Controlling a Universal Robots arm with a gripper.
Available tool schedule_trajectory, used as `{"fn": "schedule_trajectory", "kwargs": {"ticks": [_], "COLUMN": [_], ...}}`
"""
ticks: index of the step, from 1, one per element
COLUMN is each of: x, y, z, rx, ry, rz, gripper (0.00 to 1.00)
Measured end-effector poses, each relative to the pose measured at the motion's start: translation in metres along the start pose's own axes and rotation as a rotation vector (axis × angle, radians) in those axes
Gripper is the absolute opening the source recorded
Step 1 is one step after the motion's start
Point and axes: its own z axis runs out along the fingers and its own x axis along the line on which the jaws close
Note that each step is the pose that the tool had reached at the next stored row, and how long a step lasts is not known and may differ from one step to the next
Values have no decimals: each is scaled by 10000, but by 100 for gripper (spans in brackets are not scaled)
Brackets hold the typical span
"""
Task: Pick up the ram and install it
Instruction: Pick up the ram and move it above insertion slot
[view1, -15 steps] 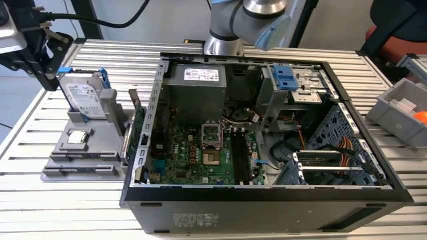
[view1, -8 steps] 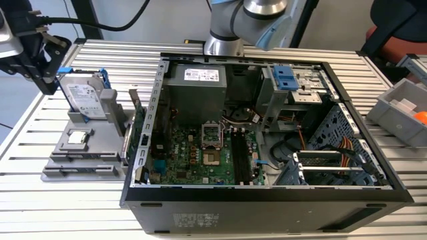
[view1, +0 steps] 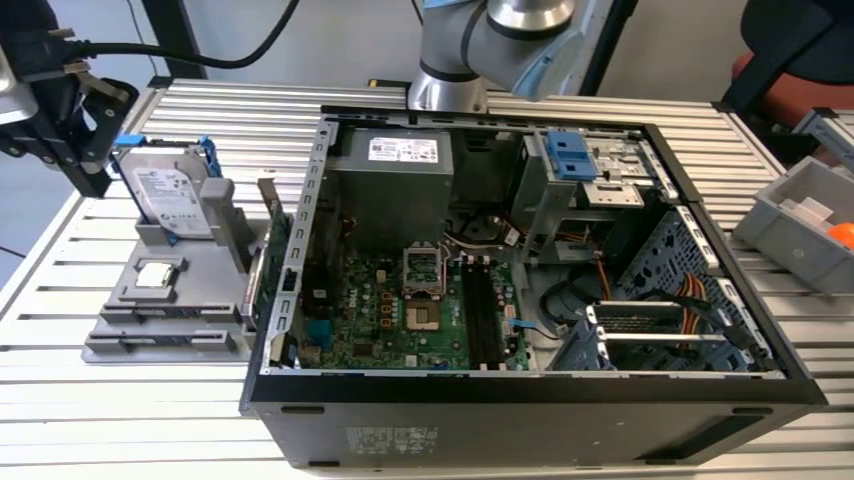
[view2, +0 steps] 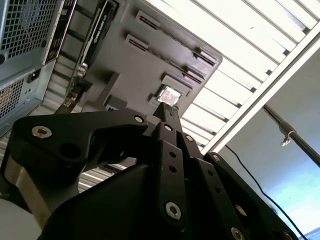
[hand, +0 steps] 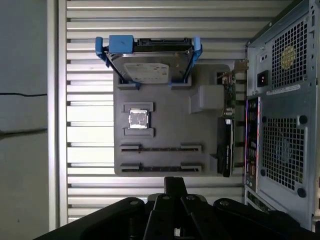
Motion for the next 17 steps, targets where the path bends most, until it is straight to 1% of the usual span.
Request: {"fn": "schedule_trajectory", "kwargs": {"ticks": [8,17], "x": [-1,-1], "y": [-69,-79], "z": [-2,-2], "rx": [0,0], "ry": [0,0], "rz": [-2,-2], "gripper": [0,0]}}
